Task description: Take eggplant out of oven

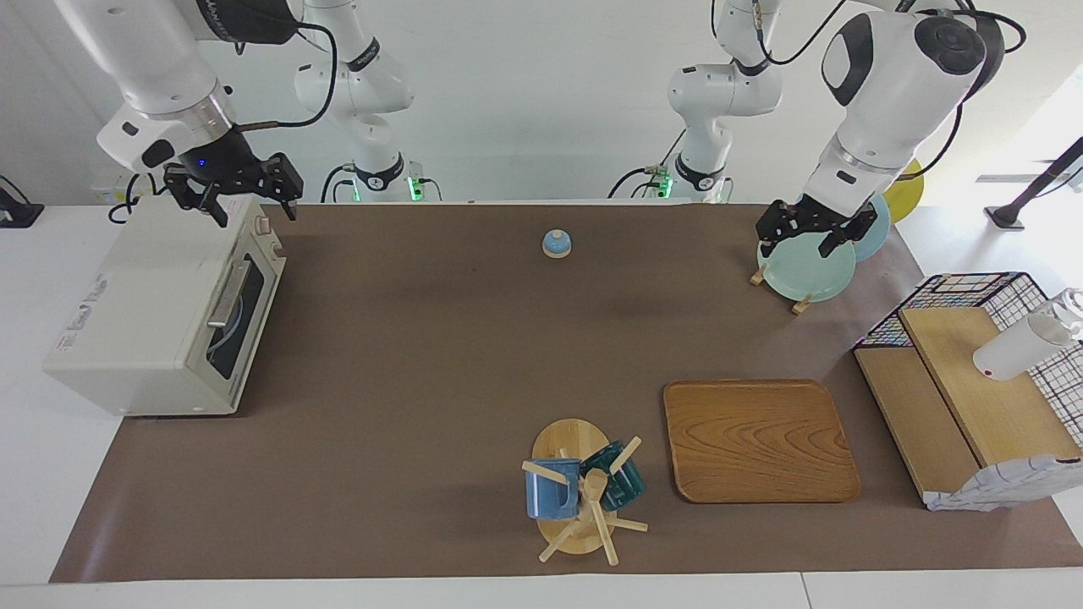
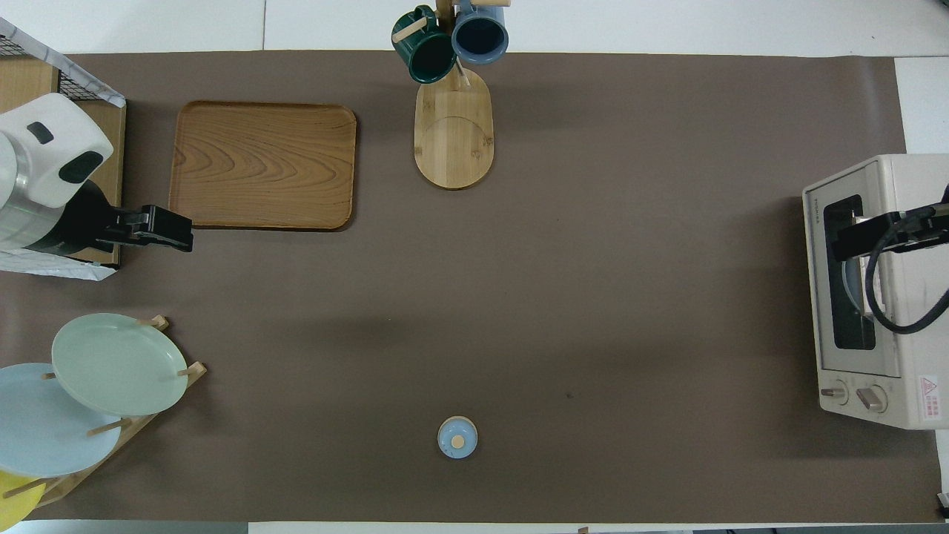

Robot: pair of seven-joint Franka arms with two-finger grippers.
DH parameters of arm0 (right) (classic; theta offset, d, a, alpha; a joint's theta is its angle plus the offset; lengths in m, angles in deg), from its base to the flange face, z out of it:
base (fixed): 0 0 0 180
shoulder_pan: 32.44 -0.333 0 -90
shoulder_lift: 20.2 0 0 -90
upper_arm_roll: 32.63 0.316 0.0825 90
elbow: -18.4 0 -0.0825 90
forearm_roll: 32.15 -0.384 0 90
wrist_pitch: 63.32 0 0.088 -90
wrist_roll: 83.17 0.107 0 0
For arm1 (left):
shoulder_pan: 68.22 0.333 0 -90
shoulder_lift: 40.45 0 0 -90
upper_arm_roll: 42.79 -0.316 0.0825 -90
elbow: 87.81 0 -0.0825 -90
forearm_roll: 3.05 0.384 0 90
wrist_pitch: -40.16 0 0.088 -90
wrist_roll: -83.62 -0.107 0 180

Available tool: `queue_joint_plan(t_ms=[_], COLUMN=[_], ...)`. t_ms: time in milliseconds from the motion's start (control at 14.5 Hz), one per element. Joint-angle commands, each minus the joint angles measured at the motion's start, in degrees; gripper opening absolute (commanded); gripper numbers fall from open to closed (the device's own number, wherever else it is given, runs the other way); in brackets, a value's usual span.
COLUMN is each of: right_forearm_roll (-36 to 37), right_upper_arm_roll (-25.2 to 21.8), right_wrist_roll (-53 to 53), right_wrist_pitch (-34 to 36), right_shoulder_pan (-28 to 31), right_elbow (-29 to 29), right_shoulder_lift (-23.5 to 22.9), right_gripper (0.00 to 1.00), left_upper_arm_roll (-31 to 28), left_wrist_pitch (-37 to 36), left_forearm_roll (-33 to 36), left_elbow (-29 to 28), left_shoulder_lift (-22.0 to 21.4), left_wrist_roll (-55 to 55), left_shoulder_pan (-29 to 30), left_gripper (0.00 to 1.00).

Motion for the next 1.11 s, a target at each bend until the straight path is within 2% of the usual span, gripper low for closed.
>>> queue_joint_plan(t_ms=[0, 484, 553, 622, 691, 829, 1037], right_forearm_roll=[-1.36, -1.53, -1.53, -1.45, -1.44, -1.27, 3.89], right_upper_arm_roll=[0.13, 0.13, 0.05, -0.04, -0.04, -0.57, -0.66], right_wrist_roll=[0.85, -1.07, -2.48, -2.32, -2.75, -3.72, -0.14], right_wrist_pitch=[-0.71, -0.79, -1.67, -3.07, -4.48, -11.31, -19.67], right_shoulder_pan=[0.42, 0.86, 0.77, 0.6, 1.2, 2.7, 3.05], right_elbow=[-0.71, -1.32, -2.11, -3.42, -6.39, -14.03, -21.6], right_shoulder_lift=[0.74, 0.83, 1.18, 1.7, 3.01, 6.09, 7.16], right_gripper=[1.0, 1.0, 0.69, 0.25, 0.0, 0.0, 0.0], left_upper_arm_roll=[0.57, 0.57, 0.57, 0.57, 0.57, 0.57, 0.57], left_wrist_pitch=[0.18, 0.18, 0.18, 0.27, 0.19, 0.18, 0.19], left_forearm_roll=[1.06, 1.06, 1.06, 1.06, 1.06, 1.06, 1.06], left_elbow=[-0.8, -0.89, -0.89, -0.89, -0.89, -0.89, -0.8], left_shoulder_lift=[-1.09, -1.09, -1.09, -1.09, -1.09, -1.09, -1.09], left_wrist_roll=[-0.17, -0.16, -0.17, -0.08, -0.16, -0.16, -0.25], left_shoulder_pan=[0.72, 0.72, 0.72, 0.72, 0.72, 0.72, 0.72], left_gripper=[1.0, 1.0, 1.0, 1.0, 1.0, 1.0, 1.0])
